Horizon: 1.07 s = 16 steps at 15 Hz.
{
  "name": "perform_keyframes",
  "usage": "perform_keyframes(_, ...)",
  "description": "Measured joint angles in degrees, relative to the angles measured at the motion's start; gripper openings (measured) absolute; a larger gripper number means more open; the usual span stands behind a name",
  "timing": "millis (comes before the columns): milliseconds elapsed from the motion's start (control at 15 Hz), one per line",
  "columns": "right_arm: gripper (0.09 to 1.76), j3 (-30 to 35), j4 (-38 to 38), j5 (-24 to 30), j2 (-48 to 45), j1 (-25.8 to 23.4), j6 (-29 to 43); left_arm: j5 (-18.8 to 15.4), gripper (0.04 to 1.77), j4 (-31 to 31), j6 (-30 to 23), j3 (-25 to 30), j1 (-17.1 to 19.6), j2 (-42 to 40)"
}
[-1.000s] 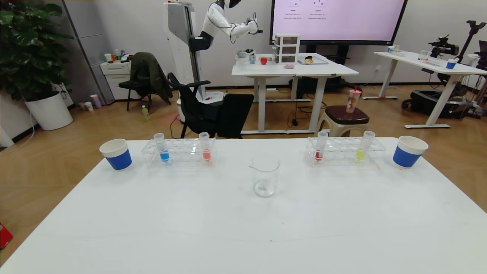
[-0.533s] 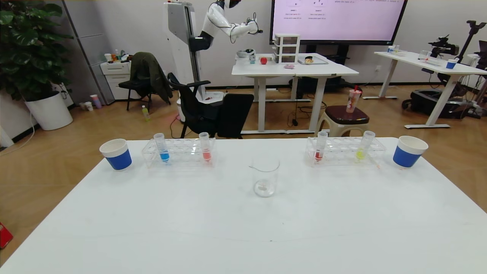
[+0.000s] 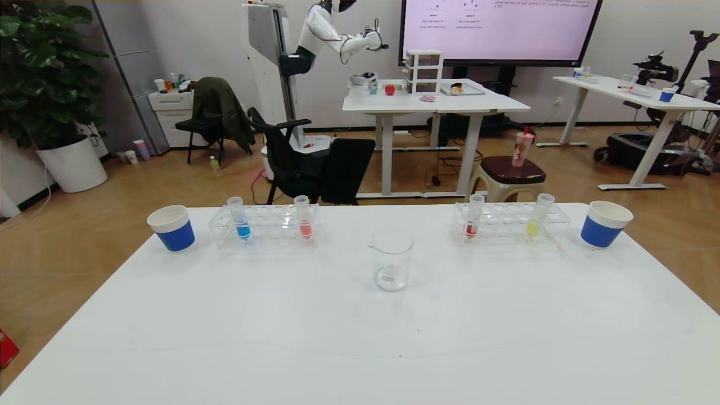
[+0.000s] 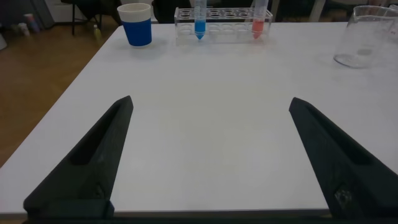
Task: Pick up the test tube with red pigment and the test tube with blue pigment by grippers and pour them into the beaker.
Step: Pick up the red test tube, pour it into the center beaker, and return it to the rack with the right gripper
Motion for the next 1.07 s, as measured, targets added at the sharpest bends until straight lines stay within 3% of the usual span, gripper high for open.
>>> perform_keyframes(200,1.74,-5.68,-0.78,0.06,3.1,0.0,0.15,-0.02,1.75,0.0,0.05,0.0,0.0,0.0)
perform_keyframes(400,1.74,-12.59,-6.56,0.24,14.68,0.26,2.07,0.0,1.75,0.0,0.02,0.0,0.0,0.0)
perform_keyframes(733,1.74,-22.56,-25.0,0.33,42.39,1.08,3.51,0.0,1.75,0.0,0.02,0.0,0.0,0.0)
perform_keyframes(1067,1.74,-29.07,-45.32,0.04,70.03,6.24,4.38,0.0,1.75,0.0,0.0,0.0,0.0,0.0)
